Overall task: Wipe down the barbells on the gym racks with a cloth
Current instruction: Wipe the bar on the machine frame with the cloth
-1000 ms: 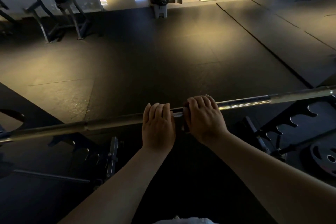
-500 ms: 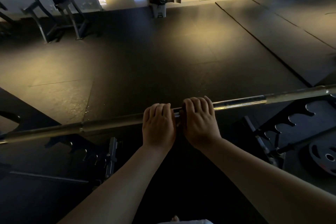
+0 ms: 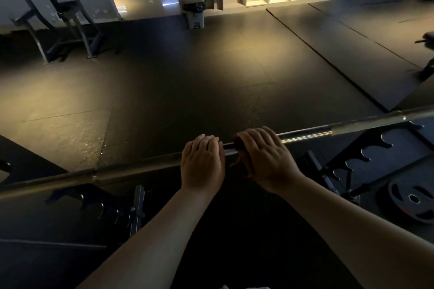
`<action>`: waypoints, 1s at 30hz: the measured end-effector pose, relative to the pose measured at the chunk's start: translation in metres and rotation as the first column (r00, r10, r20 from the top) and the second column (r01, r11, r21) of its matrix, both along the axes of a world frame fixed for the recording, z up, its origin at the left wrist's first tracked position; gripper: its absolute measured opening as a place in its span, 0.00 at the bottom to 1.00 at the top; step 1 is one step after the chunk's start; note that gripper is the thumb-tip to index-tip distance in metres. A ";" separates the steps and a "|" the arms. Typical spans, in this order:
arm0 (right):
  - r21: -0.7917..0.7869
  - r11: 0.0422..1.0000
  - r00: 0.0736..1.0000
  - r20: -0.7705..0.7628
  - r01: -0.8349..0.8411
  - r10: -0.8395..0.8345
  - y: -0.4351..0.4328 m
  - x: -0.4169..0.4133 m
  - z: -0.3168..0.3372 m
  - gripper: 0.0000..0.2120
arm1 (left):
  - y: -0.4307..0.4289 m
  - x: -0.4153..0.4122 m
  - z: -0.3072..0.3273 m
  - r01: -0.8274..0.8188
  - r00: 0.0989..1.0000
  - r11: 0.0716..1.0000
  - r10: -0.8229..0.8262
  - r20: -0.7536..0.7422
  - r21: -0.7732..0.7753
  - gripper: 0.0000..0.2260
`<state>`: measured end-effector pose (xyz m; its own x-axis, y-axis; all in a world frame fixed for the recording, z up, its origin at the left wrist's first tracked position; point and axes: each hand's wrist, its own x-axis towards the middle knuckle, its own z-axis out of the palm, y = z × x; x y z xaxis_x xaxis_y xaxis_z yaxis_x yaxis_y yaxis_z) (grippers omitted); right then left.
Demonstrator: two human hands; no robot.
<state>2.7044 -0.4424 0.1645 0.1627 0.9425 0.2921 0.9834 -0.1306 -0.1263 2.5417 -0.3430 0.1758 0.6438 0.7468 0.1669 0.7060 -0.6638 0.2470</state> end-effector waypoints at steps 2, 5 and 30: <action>0.063 0.993 0.994 -0.050 0.101 -0.098 -0.005 0.004 0.000 0.20 | -0.001 0.001 -0.001 -0.016 0.999 1.000 0.015 0.042 0.014 0.17; -0.003 0.966 0.958 -0.128 0.258 -0.256 0.004 -0.019 0.000 0.26 | 0.000 0.005 -0.003 -0.007 1.000 1.000 0.007 0.016 0.007 0.17; 0.051 0.956 0.949 -0.149 0.289 -0.279 -0.009 -0.005 -0.015 0.26 | 0.005 0.006 -0.017 -0.006 0.998 0.995 0.001 0.057 0.096 0.19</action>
<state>2.6998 -0.4514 0.1492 0.4641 0.8291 0.3118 0.8790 -0.3874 -0.2781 2.5472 -0.3384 0.1593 0.6287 0.7278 0.2740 0.6951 -0.6839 0.2216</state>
